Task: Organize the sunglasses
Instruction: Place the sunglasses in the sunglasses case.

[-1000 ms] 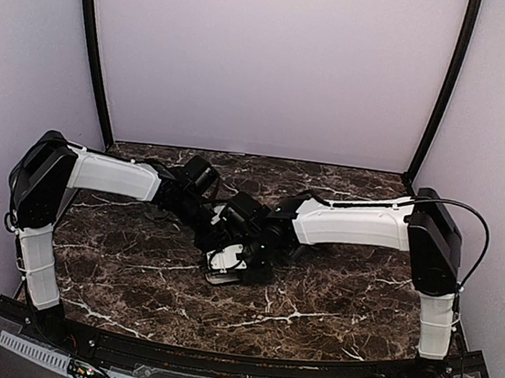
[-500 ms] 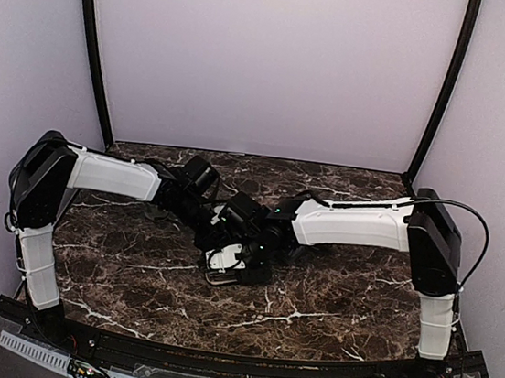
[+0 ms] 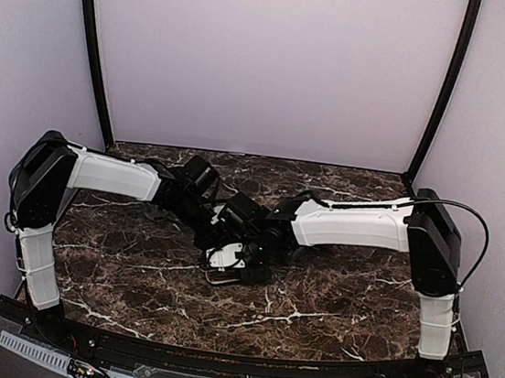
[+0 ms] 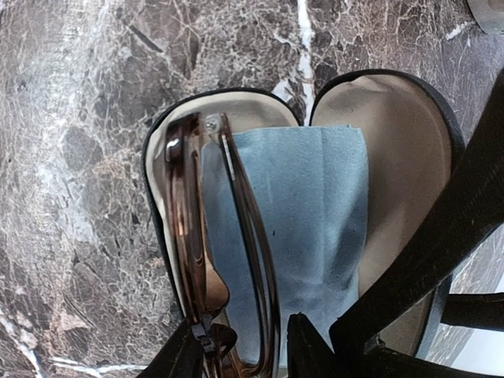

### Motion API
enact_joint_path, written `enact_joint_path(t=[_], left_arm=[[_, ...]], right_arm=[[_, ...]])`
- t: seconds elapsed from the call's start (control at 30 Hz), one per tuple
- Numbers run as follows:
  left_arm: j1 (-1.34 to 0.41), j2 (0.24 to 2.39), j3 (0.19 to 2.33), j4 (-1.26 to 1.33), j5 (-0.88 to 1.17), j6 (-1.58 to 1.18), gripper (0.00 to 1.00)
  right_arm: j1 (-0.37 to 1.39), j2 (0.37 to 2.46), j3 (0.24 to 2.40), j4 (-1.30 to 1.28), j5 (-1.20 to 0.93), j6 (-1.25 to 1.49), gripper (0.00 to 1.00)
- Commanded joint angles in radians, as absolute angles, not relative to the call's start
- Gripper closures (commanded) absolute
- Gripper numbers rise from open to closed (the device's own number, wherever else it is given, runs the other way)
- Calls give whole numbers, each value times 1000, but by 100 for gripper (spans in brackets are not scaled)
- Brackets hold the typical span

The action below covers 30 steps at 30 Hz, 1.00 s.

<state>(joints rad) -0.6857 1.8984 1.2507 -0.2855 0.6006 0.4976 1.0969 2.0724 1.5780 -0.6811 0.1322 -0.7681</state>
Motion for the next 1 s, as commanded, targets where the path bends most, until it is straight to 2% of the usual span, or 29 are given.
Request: enact_joint_path(t=[0.0, 0.97], left_arm=[[-690, 1898, 1248, -295, 614, 513, 58], [-692, 1898, 1245, -300, 603, 512, 60]], right_arm=[[1102, 2041, 1577, -633, 164, -734, 62], [1101, 1944, 1459, -501, 210, -670, 60]])
